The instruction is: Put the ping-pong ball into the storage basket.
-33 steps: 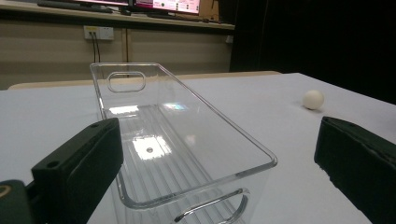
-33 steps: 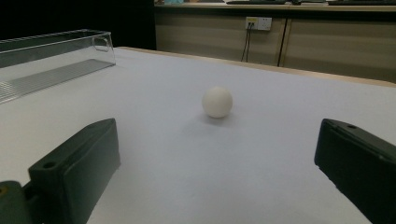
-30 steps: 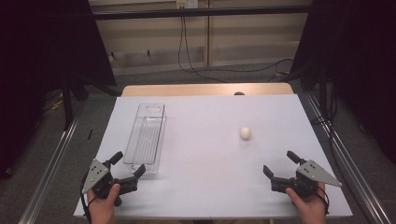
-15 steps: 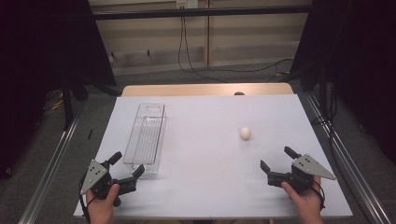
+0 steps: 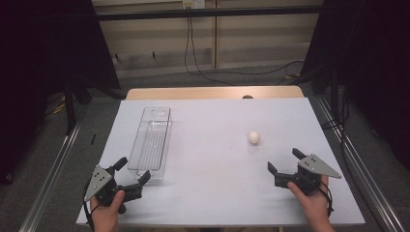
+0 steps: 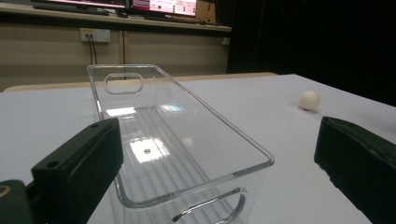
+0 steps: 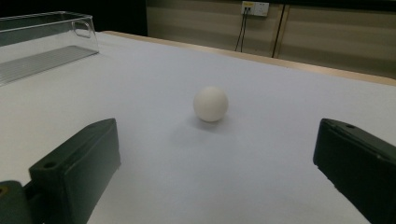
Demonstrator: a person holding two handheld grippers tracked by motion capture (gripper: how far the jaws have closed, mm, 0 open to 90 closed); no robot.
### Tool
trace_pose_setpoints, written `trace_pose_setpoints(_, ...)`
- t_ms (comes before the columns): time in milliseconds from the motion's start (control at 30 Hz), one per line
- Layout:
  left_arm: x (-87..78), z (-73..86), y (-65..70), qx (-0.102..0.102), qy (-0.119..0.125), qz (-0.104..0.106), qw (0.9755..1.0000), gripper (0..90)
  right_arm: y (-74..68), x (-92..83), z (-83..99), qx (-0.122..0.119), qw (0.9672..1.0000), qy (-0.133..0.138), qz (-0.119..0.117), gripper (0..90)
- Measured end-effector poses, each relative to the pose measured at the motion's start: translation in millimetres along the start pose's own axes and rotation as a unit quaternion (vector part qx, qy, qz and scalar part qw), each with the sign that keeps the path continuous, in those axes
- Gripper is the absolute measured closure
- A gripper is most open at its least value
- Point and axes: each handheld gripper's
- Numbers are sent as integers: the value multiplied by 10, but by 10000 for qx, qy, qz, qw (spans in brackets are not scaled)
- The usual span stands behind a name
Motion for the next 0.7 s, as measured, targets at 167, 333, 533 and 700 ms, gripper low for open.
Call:
trace_pose_setpoints(167,5,-1,3,-1,-15,-3,10000,14,12,67,-37,13,9999,-71,80,2)
trace_pose_setpoints(333,9,0,4,9,-24,25,10000,14,25,126,-57,-63,9998,-94,145,2)
trace_pose_setpoints(533,5,2,-1,2,-10,-14,10000,14,16,171,-64,-120,9996,-188,147,2)
trace_pose_setpoints(700,8,-1,2,17,-27,16,10000,14,-6,224,-90,-200,9994,-234,139,3)
Point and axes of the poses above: each handheld gripper's, and its own axes: x roughly forward along the jaws, z roughly out of its underside, y roughly to its right, and after that the axes turned 8 degrees about z, right-handed
